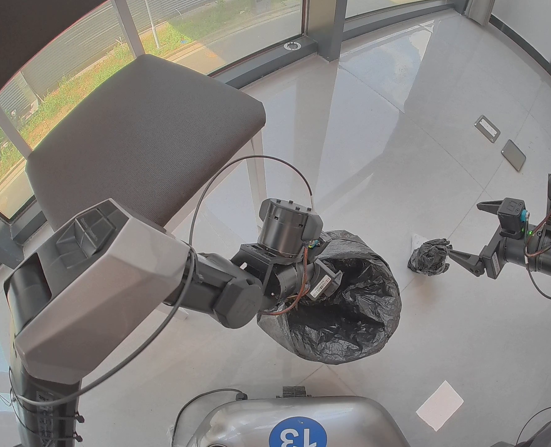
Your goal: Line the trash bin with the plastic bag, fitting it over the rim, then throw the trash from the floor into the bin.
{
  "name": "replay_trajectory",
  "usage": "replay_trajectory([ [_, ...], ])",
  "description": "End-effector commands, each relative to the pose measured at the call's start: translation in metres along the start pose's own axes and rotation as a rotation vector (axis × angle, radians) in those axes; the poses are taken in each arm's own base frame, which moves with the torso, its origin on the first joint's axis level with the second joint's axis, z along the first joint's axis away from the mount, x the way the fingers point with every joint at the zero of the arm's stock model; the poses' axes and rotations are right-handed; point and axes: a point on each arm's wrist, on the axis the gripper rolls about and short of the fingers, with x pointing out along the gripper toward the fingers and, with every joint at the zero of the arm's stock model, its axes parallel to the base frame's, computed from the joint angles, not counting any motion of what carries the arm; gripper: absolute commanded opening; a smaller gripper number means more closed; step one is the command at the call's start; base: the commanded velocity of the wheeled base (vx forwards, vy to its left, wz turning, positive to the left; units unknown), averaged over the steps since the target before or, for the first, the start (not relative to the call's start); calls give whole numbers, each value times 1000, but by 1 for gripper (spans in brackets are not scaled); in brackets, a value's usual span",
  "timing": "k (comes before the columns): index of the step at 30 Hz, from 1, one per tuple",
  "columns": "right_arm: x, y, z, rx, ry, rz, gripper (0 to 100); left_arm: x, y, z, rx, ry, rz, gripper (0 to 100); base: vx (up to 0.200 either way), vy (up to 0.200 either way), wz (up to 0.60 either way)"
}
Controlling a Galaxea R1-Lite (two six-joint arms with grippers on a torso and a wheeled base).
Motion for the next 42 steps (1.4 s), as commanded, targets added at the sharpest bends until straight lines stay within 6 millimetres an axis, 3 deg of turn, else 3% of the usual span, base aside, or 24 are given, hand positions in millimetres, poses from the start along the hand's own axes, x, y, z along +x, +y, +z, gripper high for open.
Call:
replay_trajectory([
  [1,-1,0,0,-1,-2,-1,100,10,-2,-7,0,16,-1,100,0,0,0],
  [18,-4,-4,3,-2,-15,-21,100,20,11,-15,-47,30,27,100,0,0,0],
  [19,-4,-4,3,-2,-15,-21,100,20,11,-15,-53,30,27,0,0,0,0],
  [35,-4,-4,3,-1,-14,-20,100,17,14,-10,-105,18,47,0,0,0,0],
  [42,-5,-2,4,-5,-18,-16,100,18,29,-8,-147,3,79,0,0,0,0],
])
